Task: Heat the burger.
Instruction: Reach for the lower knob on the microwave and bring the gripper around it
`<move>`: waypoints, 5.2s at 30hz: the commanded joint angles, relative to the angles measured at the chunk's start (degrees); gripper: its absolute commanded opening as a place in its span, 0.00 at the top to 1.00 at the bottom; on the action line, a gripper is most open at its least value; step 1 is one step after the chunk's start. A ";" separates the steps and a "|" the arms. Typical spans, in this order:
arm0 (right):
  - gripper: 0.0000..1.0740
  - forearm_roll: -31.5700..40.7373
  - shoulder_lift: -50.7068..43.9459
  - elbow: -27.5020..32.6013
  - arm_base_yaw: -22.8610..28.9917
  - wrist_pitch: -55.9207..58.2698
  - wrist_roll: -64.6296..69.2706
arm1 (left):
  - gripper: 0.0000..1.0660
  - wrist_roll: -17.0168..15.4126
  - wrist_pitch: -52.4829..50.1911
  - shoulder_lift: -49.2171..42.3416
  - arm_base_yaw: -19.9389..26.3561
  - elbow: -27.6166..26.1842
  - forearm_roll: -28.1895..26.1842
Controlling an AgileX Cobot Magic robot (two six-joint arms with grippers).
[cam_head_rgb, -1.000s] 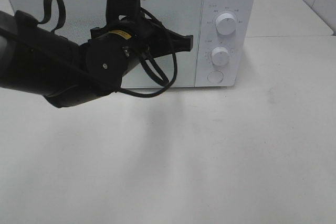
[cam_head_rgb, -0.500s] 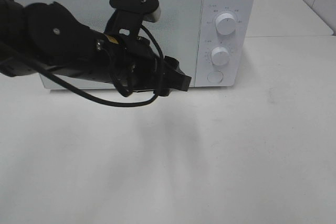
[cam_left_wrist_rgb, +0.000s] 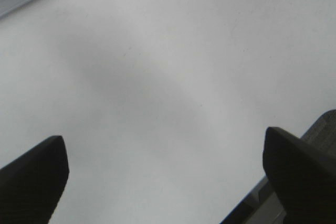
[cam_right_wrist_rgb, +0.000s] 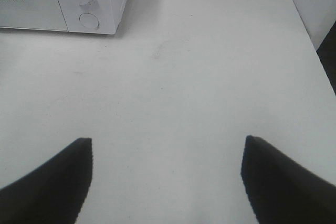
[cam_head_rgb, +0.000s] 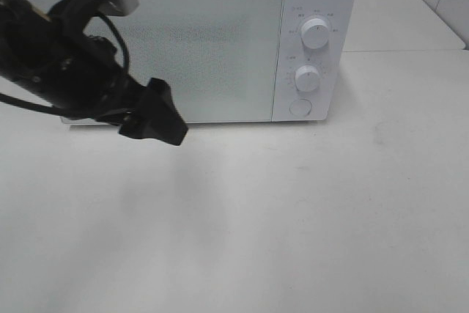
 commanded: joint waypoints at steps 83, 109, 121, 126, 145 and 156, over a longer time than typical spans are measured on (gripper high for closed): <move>0.29 -0.46 -1.49 0.00 -0.29 -0.63 0.46 | 0.09 -17.93 20.57 -89.44 32.89 28.65 17.53; 0.29 0.86 0.40 0.00 -0.29 -0.63 1.32 | 0.09 -17.93 20.63 -88.98 32.37 28.65 17.82; 0.29 1.03 10.26 -2.41 -0.29 -9.63 1.32 | 0.09 -17.93 20.63 -88.98 32.37 28.65 17.82; 0.29 1.03 15.18 -2.41 -0.29 -15.76 1.32 | 0.09 -17.93 20.63 -88.98 32.37 28.65 17.82; 0.29 1.03 32.37 -2.41 -0.29 -36.96 2.41 | 0.09 -17.93 20.63 -88.98 32.37 28.65 17.82; 0.29 1.03 45.38 -2.41 -0.29 -50.08 2.41 | 0.09 -17.93 20.63 -88.98 32.37 28.65 17.82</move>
